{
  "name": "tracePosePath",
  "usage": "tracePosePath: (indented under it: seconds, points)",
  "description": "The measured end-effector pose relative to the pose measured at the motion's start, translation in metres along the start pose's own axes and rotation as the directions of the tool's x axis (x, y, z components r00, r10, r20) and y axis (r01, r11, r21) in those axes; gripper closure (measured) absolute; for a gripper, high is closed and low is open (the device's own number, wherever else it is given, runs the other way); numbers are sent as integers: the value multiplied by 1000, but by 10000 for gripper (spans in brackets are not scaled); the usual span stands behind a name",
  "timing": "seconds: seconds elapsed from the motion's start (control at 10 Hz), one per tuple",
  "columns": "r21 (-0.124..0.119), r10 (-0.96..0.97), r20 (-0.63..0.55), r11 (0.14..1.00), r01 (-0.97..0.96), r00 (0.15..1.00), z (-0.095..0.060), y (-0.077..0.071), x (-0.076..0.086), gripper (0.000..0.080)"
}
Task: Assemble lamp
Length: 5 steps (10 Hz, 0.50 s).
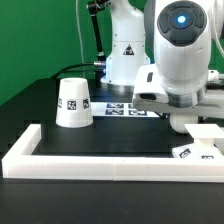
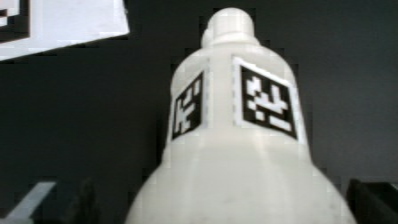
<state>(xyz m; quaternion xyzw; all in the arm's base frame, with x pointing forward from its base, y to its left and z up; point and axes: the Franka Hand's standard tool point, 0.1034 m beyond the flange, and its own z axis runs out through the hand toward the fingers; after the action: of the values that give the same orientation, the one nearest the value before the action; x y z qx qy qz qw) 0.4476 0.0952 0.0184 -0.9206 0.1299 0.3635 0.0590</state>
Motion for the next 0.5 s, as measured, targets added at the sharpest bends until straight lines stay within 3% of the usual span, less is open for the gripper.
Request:
tracePosePath:
  seconds: [0.1, 0.2, 0.5]
  points:
    - [0, 0, 0, 1000, 0, 1000, 0, 0, 0, 119]
    - [0, 0, 0, 1000, 0, 1000, 0, 0, 0, 223]
    - [0, 0, 0, 1000, 0, 1000, 0, 0, 0, 223]
